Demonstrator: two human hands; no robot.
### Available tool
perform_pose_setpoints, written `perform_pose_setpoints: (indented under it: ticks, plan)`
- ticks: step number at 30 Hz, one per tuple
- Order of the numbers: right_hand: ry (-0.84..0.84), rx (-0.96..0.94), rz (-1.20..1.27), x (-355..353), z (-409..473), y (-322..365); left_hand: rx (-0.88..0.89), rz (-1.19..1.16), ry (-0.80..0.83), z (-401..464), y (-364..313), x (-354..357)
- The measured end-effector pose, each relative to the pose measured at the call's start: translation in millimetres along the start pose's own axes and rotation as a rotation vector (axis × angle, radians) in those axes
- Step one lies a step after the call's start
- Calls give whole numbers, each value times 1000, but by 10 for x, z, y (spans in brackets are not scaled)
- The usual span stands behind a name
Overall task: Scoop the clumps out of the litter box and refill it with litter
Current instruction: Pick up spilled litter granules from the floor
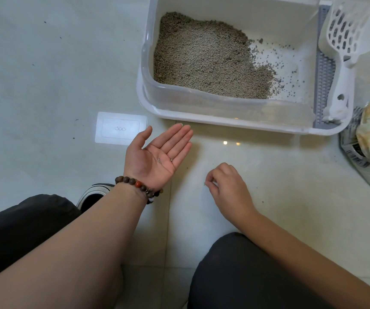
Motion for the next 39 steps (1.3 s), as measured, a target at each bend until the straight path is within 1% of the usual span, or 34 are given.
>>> perform_pose_setpoints:
  ticks: [15,17,21,23,26,28,30,32,34,35,37,39]
  plan:
    - [-53,-107,-139,108,-28,59,7,-9,-14,-9,-53,-72]
    - [-63,-110,-94,50,-33,151,5,-12,-9,-11,-56,-71]
    - [-147,-139,156,-224,-53,608,-12,-26,15,-5,-23,-54]
    - [-160,-173,243,-291,-41,873,-33,-27,42,-6,27,-15]
    - [-150,-190,253,-263,2,1080,-53,-2,85,-9,92,59]
    - [-149,-202,242,-271,11,1074,-53,-13,92,-9,88,69]
    - [-143,-202,298,-344,4,1007,-46,-35,78,-13,37,52]
    - [-178,-156,369,-421,10,874,-22,-46,51,-16,-42,7]
    - [-218,-28,382,-415,59,671,4,-58,16,-19,-127,-52]
    - [-207,44,359,-375,100,564,19,-62,-1,-20,-167,-80]
    - [-130,137,264,-264,195,406,40,-66,-26,-20,-233,-128]
    - [-43,137,154,-156,278,355,49,-71,-39,-19,-271,-151]
Point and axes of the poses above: each hand's wrist, its own z-axis towards the middle knuckle, its own x-axis out of the palm, y = z × x, the point moved 3 cm from there along z, towards the middle knuckle, and after that the axes turned 10 degrees about x, right-handed, at the moved point
